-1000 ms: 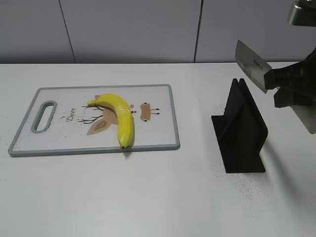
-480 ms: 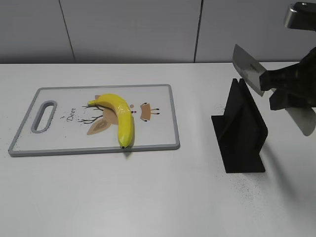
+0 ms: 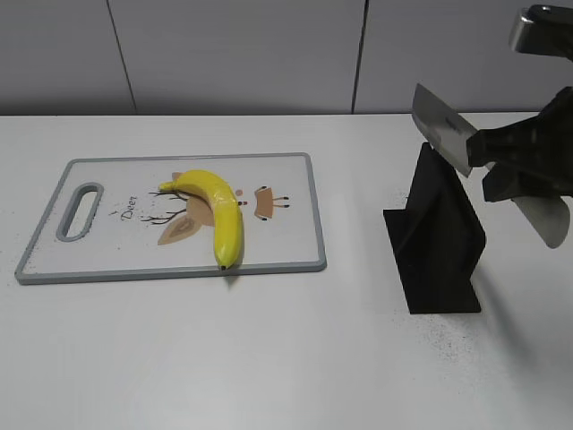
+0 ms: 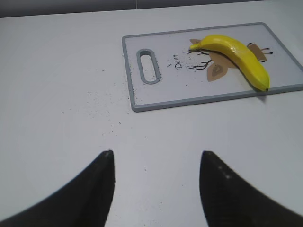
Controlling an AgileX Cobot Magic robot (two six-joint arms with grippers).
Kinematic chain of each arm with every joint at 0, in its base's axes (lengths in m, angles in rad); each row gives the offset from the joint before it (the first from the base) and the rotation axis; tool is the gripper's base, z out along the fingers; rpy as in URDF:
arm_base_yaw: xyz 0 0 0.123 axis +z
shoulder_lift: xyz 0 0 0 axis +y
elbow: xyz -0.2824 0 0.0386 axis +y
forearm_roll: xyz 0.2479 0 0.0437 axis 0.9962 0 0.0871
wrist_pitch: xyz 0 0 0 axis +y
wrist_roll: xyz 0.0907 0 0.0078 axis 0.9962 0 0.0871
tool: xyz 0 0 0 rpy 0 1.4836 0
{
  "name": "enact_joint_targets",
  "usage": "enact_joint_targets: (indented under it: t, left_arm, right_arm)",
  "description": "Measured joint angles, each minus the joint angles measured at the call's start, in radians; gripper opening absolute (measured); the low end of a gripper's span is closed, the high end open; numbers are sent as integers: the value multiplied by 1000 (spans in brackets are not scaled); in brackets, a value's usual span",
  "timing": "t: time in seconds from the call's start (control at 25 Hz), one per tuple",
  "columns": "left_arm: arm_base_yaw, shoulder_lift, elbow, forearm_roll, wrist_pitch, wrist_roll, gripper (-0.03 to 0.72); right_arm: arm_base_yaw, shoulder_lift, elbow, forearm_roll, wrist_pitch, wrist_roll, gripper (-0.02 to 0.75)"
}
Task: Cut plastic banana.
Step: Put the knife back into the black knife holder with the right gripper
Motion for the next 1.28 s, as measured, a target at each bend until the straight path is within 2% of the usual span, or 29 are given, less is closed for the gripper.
enact_joint_targets:
  t: [0.56, 1.28]
  left_arm:
    - [0, 0, 0, 0, 0, 0, 553]
    - [0, 0, 0, 0, 0, 0, 553]
  right_arm:
    - [0, 27, 0, -47, -16, 12, 190]
    - [1, 150, 1, 11, 52, 7, 190]
